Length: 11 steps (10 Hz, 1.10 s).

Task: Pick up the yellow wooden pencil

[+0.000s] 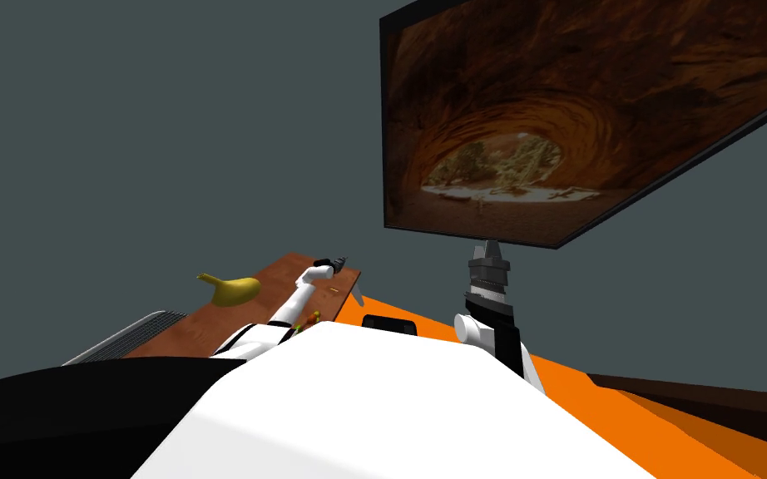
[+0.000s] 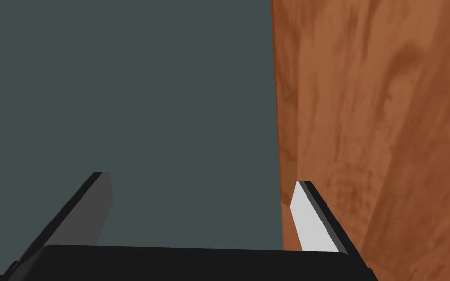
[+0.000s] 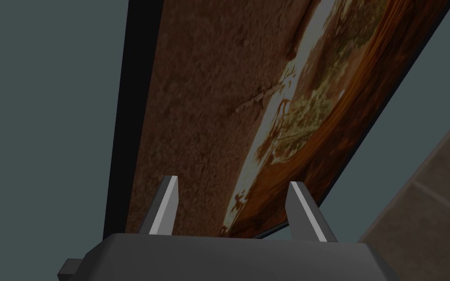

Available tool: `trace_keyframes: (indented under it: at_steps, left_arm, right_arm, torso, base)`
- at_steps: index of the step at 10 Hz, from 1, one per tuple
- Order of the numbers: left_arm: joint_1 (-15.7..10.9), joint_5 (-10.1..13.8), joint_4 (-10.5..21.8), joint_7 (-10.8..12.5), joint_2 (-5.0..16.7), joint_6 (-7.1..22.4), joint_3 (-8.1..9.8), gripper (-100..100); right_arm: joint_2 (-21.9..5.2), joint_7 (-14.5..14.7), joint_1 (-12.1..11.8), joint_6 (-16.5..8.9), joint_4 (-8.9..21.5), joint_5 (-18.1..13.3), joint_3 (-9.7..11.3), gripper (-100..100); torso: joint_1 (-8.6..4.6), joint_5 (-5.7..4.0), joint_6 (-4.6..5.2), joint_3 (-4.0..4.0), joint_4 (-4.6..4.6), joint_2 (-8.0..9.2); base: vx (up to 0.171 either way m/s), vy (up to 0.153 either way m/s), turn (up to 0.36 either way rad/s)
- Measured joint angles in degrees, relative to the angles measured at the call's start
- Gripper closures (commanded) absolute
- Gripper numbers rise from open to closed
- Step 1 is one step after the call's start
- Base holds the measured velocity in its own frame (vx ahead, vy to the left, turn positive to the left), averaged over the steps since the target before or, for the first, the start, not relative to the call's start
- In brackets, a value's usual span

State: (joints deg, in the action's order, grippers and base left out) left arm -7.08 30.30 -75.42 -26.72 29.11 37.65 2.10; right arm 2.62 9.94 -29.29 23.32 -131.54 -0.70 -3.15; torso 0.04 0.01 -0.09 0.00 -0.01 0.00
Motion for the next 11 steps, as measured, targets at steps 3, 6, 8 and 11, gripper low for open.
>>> trace_keyframes:
  at_steps: [3, 6, 8, 11]
  left_arm:
    - [-1.45, 2.39, 3.74, -0.49, 1.51, 4.65, -0.28, -100]
    - [-3.31, 5.24, 7.63, -0.88, 3.34, 9.64, -0.76, -100]
    - [-4.44, 7.19, 11.09, -1.58, 4.36, 11.99, -1.14, -100]
    - [-6.76, 10.00, 17.19, -2.23, 5.88, 15.99, -1.99, -100]
  right_arm:
    - [0.00, 0.00, 0.00, 0.00, 0.00, 0.00, 0.00, 0]
    - [0.00, 0.00, 0.00, 0.00, 0.00, 0.00, 0.00, 0]
    - [0.00, 0.00, 0.00, 0.00, 0.00, 0.00, 0.00, 0]
    - [0.00, 0.00, 0.00, 0.00, 0.00, 0.00, 0.00, 0]
  torso:
    - [-0.01, 0.00, -0.03, 0.00, 0.00, 0.00]
    - [0.00, 0.00, -0.02, 0.01, 0.00, 0.01]
    - [0.01, 0.00, -0.02, 0.00, 0.00, 0.00]
    - [0.04, 0.01, -0.02, 0.00, 0.00, 0.00]
  base:
    - [-0.001, 0.023, -0.079]
    - [-0.004, 0.024, -0.053]
    - [-0.002, 0.022, -0.046]
    - [-0.003, 0.029, -0.056]
